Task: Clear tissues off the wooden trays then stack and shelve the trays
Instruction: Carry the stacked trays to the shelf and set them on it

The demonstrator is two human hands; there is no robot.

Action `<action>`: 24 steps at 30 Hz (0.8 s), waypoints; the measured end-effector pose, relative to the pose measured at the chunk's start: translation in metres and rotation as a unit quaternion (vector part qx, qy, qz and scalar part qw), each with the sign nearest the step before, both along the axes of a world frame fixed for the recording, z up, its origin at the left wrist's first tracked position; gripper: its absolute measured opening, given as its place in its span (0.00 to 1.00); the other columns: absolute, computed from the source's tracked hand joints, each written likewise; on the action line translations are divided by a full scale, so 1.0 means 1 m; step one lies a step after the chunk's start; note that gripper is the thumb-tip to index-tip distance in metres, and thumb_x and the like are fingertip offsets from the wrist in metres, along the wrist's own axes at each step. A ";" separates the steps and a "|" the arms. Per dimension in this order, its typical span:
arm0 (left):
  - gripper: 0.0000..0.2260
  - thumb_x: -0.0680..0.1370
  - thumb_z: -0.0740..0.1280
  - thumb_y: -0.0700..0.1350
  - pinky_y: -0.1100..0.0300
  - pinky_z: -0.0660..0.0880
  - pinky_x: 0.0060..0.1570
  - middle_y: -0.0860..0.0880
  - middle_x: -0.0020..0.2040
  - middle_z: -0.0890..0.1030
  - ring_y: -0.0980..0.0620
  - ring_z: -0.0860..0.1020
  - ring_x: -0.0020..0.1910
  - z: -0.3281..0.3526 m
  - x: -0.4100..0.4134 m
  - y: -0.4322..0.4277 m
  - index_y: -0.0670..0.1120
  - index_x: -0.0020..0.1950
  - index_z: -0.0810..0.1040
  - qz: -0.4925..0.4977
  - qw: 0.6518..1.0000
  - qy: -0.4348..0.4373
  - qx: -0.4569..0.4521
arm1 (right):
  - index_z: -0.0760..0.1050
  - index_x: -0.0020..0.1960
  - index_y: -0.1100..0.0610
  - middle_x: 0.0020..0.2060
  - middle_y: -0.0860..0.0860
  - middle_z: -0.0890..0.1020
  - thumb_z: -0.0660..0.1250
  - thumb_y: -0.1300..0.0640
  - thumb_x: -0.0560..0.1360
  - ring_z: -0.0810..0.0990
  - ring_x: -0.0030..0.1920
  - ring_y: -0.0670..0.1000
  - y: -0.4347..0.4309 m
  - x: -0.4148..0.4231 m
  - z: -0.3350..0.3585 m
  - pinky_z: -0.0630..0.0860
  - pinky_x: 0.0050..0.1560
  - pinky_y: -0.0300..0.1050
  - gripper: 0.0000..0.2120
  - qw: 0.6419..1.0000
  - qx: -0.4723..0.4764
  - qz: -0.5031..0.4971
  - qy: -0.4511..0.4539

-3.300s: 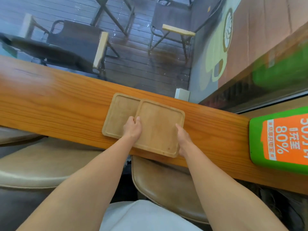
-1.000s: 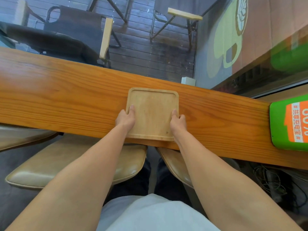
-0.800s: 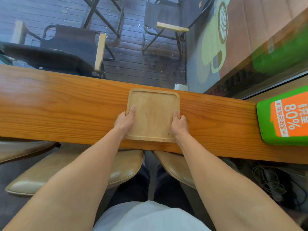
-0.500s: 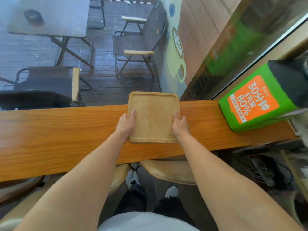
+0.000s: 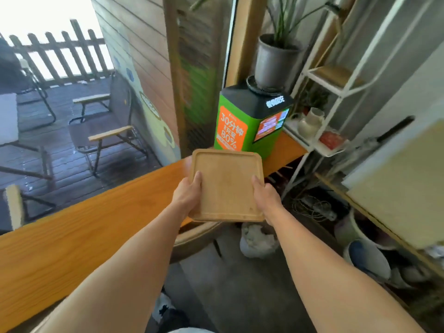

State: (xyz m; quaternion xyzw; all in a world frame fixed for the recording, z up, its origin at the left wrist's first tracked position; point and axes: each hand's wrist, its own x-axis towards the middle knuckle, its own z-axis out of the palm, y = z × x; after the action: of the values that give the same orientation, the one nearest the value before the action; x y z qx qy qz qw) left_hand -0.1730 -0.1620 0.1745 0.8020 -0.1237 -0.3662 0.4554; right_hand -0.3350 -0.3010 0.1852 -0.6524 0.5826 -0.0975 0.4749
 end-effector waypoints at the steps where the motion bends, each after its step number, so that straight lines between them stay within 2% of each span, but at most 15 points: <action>1: 0.32 0.78 0.54 0.67 0.50 0.74 0.53 0.43 0.59 0.79 0.44 0.78 0.52 0.000 -0.022 -0.009 0.42 0.65 0.74 -0.008 1.000 -0.020 0.012 | 0.69 0.70 0.66 0.66 0.63 0.76 0.55 0.37 0.80 0.74 0.65 0.63 -0.004 -0.026 0.002 0.71 0.65 0.55 0.35 1.000 -0.003 -0.008 0.003; 3: 0.33 0.79 0.54 0.66 0.53 0.72 0.48 0.42 0.58 0.79 0.44 0.76 0.50 -0.001 -0.070 -0.031 0.39 0.65 0.75 -0.040 0.998 -0.046 0.033 | 0.68 0.71 0.65 0.66 0.62 0.76 0.54 0.37 0.80 0.75 0.64 0.63 -0.011 -0.083 0.005 0.72 0.63 0.55 0.34 0.999 -0.004 -0.041 0.005; 6: 0.34 0.79 0.53 0.66 0.53 0.73 0.50 0.41 0.57 0.79 0.41 0.78 0.52 0.000 -0.145 -0.069 0.38 0.65 0.75 -0.115 0.990 -0.056 0.052 | 0.67 0.71 0.63 0.66 0.61 0.75 0.53 0.36 0.80 0.75 0.64 0.62 -0.022 -0.174 0.008 0.73 0.63 0.56 0.35 0.994 -0.009 -0.105 0.008; 9: 0.32 0.80 0.53 0.65 0.54 0.70 0.47 0.43 0.53 0.78 0.43 0.75 0.46 0.002 -0.208 -0.100 0.39 0.64 0.75 -0.165 0.982 -0.070 0.050 | 0.66 0.72 0.64 0.65 0.61 0.75 0.53 0.35 0.79 0.75 0.62 0.62 -0.033 -0.244 0.009 0.73 0.61 0.55 0.36 0.989 -0.010 -0.148 0.009; 11: 0.31 0.80 0.53 0.65 0.54 0.70 0.46 0.44 0.52 0.77 0.44 0.75 0.46 0.003 -0.236 -0.117 0.40 0.64 0.75 -0.190 0.977 -0.076 0.053 | 0.67 0.72 0.64 0.65 0.61 0.76 0.52 0.35 0.80 0.75 0.62 0.62 -0.040 -0.276 0.009 0.73 0.59 0.54 0.36 0.986 -0.008 -0.169 0.010; 14: 0.31 0.79 0.53 0.65 0.53 0.72 0.46 0.43 0.53 0.78 0.44 0.77 0.47 0.001 -0.260 -0.140 0.40 0.64 0.75 -0.222 0.970 -0.079 0.066 | 0.66 0.72 0.64 0.64 0.61 0.76 0.51 0.35 0.80 0.76 0.61 0.62 -0.052 -0.304 0.001 0.71 0.54 0.51 0.36 0.981 -0.002 -0.195 0.007; 18: 0.30 0.80 0.53 0.65 0.54 0.71 0.41 0.46 0.45 0.77 0.49 0.75 0.38 -0.009 -0.268 -0.177 0.40 0.61 0.75 -0.249 0.961 -0.090 0.076 | 0.67 0.72 0.64 0.64 0.61 0.77 0.50 0.35 0.80 0.76 0.61 0.62 -0.079 -0.316 -0.013 0.72 0.54 0.52 0.36 0.979 0.013 -0.204 0.023; 22: 0.28 0.80 0.53 0.64 0.53 0.72 0.41 0.44 0.48 0.79 0.46 0.78 0.43 -0.027 -0.270 -0.230 0.40 0.59 0.76 -0.262 0.958 -0.075 0.091 | 0.67 0.72 0.63 0.65 0.61 0.76 0.49 0.36 0.80 0.76 0.62 0.62 -0.127 -0.321 -0.029 0.73 0.61 0.54 0.35 0.975 0.032 -0.214 0.042; 24: 0.27 0.80 0.53 0.63 0.53 0.72 0.42 0.45 0.46 0.78 0.46 0.77 0.43 -0.036 -0.271 -0.264 0.41 0.59 0.75 -0.262 0.958 -0.066 0.094 | 0.66 0.73 0.64 0.66 0.61 0.76 0.49 0.36 0.81 0.76 0.63 0.62 -0.163 -0.320 -0.036 0.73 0.62 0.55 0.35 0.975 0.034 -0.211 0.058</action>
State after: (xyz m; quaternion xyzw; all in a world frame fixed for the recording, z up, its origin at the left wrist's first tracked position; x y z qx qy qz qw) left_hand -0.4437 -0.4264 0.1382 0.8030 -0.3240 -0.4290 0.2572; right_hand -0.6549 -0.4640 0.1489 -0.5031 0.7366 -0.1372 0.4308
